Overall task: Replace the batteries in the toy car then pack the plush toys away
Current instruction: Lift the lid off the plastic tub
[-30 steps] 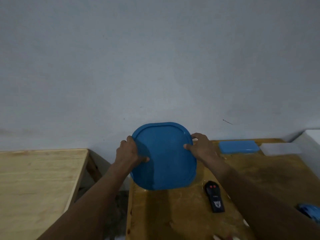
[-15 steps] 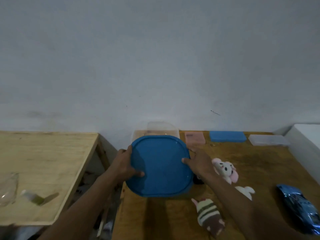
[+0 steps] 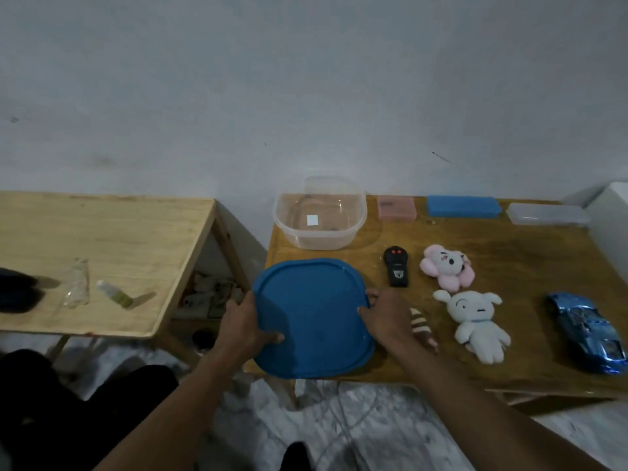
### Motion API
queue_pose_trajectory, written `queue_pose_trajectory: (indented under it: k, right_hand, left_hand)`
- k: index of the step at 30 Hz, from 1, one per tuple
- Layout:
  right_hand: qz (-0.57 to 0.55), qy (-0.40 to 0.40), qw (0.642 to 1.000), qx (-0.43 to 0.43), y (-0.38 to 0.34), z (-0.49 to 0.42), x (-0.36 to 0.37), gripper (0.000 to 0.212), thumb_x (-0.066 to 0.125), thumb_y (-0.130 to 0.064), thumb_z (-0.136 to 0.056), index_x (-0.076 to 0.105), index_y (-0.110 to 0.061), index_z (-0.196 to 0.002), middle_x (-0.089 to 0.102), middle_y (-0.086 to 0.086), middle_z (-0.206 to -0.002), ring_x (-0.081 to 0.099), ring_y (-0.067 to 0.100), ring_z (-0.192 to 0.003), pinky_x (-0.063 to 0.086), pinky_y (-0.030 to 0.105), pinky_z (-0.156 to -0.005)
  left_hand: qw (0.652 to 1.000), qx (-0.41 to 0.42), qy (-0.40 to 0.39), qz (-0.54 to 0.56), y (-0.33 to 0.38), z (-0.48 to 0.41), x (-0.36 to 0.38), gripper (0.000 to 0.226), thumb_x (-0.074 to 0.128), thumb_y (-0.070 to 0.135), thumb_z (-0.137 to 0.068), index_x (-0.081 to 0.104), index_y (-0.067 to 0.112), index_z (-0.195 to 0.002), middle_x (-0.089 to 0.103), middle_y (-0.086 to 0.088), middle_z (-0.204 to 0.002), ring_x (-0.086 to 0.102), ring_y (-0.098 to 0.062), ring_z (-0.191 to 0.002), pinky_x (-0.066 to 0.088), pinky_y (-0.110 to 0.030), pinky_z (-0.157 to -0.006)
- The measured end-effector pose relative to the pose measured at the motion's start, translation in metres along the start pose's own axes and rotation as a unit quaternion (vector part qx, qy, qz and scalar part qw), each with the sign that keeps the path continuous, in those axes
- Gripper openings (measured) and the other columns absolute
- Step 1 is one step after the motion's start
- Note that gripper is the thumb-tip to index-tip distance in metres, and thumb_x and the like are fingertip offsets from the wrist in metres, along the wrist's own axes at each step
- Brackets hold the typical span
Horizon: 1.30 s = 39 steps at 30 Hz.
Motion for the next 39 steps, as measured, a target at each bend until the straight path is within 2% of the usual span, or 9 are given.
queue_pose_trajectory:
  k: [3,6,10,12,15,20,27,32,39]
  right_hand:
    - [0.018,0.004,1.0,0.004,-0.001,-0.003,0.011,0.02,0.069,-0.02,-0.085,0.07,-0.012,-0.103,0.072,0.003,-0.095,0.066,0.021,-0.089,0.045,0.023,-0.068]
    - [0.035,0.007,0.999,0.024,-0.001,-0.007,0.021,0.027,0.069,-0.023,-0.085,0.068,-0.013,-0.111,0.072,0.005,-0.101,0.067,0.022,-0.092,0.051,0.027,-0.076]
    - [0.086,0.006,0.996,0.02,-0.001,-0.013,0.037,0.017,0.067,-0.023,-0.086,0.069,-0.013,-0.099,0.071,0.005,-0.096,0.065,0.023,-0.088,0.048,0.027,-0.074]
    - [0.096,0.008,0.995,0.026,-0.001,-0.014,0.044,0.012,0.065,-0.022,-0.086,0.067,-0.015,-0.095,0.071,0.005,-0.093,0.064,0.022,-0.084,0.053,0.031,-0.074]
    - [0.103,0.025,0.994,0.034,-0.002,-0.017,0.049,0.013,0.063,-0.02,-0.086,0.066,-0.015,-0.098,0.07,0.004,-0.092,0.064,0.022,-0.083,0.056,0.037,-0.072]
    - [0.104,0.027,0.993,0.04,-0.002,-0.019,0.054,0.017,0.062,-0.017,-0.086,0.063,-0.012,-0.101,0.067,0.006,-0.095,0.062,0.022,-0.084,0.056,0.038,-0.072]
    - [0.115,0.014,0.992,0.059,-0.003,-0.018,0.052,0.027,0.063,-0.021,-0.087,0.059,-0.01,-0.112,0.064,0.011,-0.108,0.061,0.027,-0.096,0.054,0.037,-0.079]
    - [0.124,0.028,0.991,0.051,-0.011,-0.021,0.04,0.031,0.059,-0.025,-0.092,0.056,-0.007,-0.117,0.062,0.012,-0.112,0.059,0.028,-0.101,0.048,0.033,-0.079]
    - [0.134,0.086,0.987,0.026,-0.026,-0.025,0.0,0.031,0.056,-0.027,-0.09,0.058,-0.015,-0.119,0.064,0.007,-0.113,0.061,0.026,-0.101,0.046,0.031,-0.077]
  left_hand:
    - [1.0,0.005,0.003,0.012,-0.007,-0.011,0.005,0.087,0.086,0.036,-0.063,0.038,0.02,-0.135,0.037,-0.014,-0.136,0.037,-0.035,-0.126,0.041,-0.046,-0.099]
    - [1.0,0.01,-0.005,0.013,-0.011,-0.025,0.007,0.085,0.087,0.035,-0.063,0.039,0.017,-0.131,0.032,-0.012,-0.132,0.045,-0.035,-0.119,0.045,-0.044,-0.099]
    - [1.0,0.011,-0.022,0.018,-0.021,-0.042,0.014,0.087,0.087,0.033,-0.065,0.036,0.018,-0.133,0.03,-0.011,-0.132,0.045,-0.035,-0.12,0.045,-0.046,-0.101]
    - [0.999,0.011,-0.03,0.013,-0.025,-0.046,0.02,0.092,0.087,0.035,-0.065,0.033,0.015,-0.137,0.028,-0.013,-0.136,0.043,-0.036,-0.123,0.044,-0.045,-0.102]
    - [0.999,0.007,-0.033,0.007,-0.027,-0.05,0.027,0.104,0.084,0.038,-0.068,0.021,0.011,-0.146,0.021,-0.016,-0.141,0.038,-0.038,-0.128,0.04,-0.044,-0.105]
    - [0.999,0.024,-0.029,0.013,-0.03,-0.054,0.03,0.106,0.083,0.037,-0.071,0.015,0.011,-0.149,0.019,-0.016,-0.142,0.036,-0.037,-0.129,0.039,-0.044,-0.106]
    - [0.998,0.041,-0.035,0.025,-0.029,-0.051,0.026,0.11,0.084,0.033,-0.07,0.01,0.017,-0.15,0.026,-0.015,-0.134,0.043,-0.037,-0.122,0.043,-0.044,-0.102]
    - [0.998,0.053,-0.025,0.012,-0.029,-0.046,0.022,0.106,0.078,0.046,-0.073,0.01,0.02,-0.149,0.029,-0.013,-0.131,0.04,-0.035,-0.122,0.043,-0.047,-0.101]
    - [0.977,0.195,0.047,-0.064,0.016,-0.038,0.011,0.08,0.061,0.049,-0.087,0.021,0.017,-0.148,0.031,-0.013,-0.143,0.041,-0.029,-0.127,0.045,-0.039,-0.101]
Point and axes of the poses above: each hand's wrist, its own z-axis away from the middle knuckle, its own x-axis out of the palm, y = z × x, the point moved 1 cm from there along -z, towards the middle knuckle
